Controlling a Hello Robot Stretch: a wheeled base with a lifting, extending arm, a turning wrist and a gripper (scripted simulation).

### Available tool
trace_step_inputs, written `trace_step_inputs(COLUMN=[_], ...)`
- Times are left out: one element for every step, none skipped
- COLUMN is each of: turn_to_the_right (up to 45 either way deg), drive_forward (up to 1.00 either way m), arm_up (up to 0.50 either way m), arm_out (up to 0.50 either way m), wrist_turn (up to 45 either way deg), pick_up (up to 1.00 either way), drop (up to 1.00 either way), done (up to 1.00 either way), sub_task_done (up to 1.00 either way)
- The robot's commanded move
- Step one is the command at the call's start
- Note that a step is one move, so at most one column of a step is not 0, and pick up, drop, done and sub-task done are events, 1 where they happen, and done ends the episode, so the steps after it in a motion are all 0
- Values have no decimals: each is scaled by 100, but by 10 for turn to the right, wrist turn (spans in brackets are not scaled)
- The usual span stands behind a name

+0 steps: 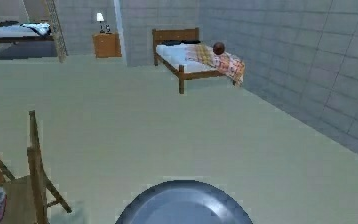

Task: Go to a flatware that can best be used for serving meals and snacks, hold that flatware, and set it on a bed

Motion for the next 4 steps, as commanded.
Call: trace_step_inputs(turn_to_the_right=[30,0,-150,0], drive_forward=[0,75,0,100], arm_up=[0,0,0,0], arm_out=[0,0,0,0], wrist_turn=[0,0,0,0], pick_up=[0,0,0,0], drop=[0,0,0,0], done=[0,0,0,0], sub_task_done=[0,0,0,0])
